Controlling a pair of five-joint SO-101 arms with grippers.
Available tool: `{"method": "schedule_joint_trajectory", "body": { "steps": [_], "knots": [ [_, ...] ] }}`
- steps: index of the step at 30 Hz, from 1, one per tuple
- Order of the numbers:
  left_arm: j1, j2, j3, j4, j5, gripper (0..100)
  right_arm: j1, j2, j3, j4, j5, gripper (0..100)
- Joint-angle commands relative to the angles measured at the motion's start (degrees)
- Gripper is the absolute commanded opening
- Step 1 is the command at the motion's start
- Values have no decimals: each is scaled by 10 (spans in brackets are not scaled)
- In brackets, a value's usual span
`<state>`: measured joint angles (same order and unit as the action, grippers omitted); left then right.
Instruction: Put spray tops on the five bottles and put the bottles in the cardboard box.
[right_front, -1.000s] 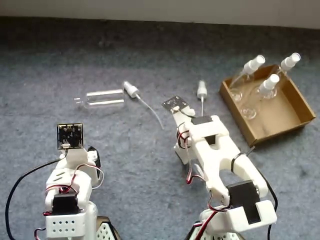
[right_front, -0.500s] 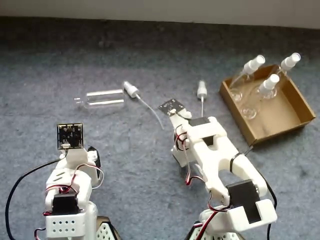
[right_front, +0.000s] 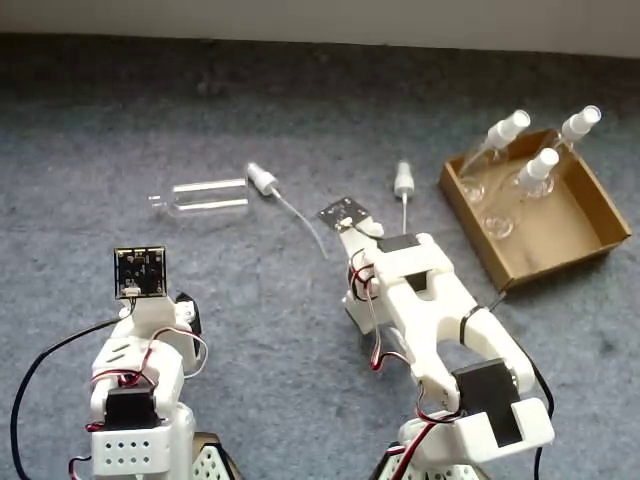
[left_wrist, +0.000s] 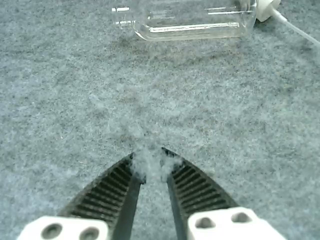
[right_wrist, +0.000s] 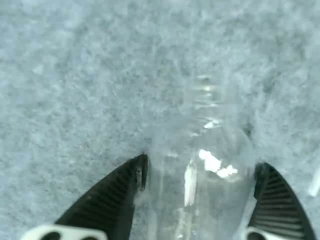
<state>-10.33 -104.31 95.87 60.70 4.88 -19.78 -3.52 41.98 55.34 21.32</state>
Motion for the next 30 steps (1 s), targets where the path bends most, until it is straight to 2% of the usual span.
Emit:
{"method": "schedule_joint_trajectory", "body": {
  "steps": [1,18,26,30],
  "knots": [
    [-2,-2,12,1,-4,5,-5,-7,-28,-7,4,314],
    [-2,-2,12,1,-4,5,-5,-4,-58,-4,2,313],
    [-2,-2,12,1,-4,5,-5,-8,-63,-4,2,98],
    [-2,-2,12,1,-4,5,-5,-34,-63,-4,1,80]
  ]
}}
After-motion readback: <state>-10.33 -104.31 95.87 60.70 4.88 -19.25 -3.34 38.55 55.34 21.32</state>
